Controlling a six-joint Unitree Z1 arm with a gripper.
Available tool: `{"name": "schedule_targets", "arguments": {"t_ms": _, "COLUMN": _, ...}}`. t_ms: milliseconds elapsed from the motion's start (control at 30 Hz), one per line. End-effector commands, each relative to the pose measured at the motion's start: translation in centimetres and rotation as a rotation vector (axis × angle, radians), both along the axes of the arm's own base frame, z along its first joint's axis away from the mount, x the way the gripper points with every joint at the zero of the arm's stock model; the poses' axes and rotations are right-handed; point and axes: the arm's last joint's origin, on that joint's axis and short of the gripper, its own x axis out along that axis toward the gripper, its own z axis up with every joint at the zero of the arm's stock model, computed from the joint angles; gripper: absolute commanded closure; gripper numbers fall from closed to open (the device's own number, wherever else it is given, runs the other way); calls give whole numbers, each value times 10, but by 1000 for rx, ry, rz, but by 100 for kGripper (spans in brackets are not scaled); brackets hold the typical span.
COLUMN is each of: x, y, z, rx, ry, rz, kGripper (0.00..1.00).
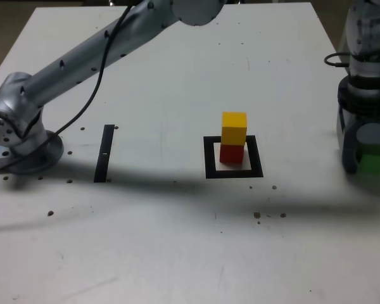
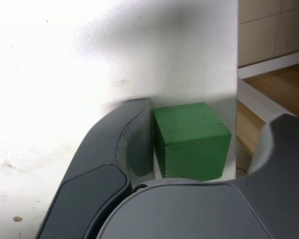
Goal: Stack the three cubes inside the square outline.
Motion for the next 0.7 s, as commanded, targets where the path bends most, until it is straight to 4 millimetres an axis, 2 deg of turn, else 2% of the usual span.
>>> {"name": "schedule_targets", "arguments": {"t_ms": 0, "x": -1, "y": -1, "z": 1, "rx": 3, "ry": 2, "rz": 0, "kGripper": 69}}
{"name": "schedule_targets", "arguments": {"t_ms": 500, "x": -4, "y": -1, "z": 7, "rx": 4, "ry": 5, "rz": 0, "kGripper": 69}}
{"name": "schedule_targets", "arguments": {"t_ms": 667, "x": -7, "y": 0, "z": 15, "rx": 4, "ry": -1, "rz": 0, "kGripper": 69}}
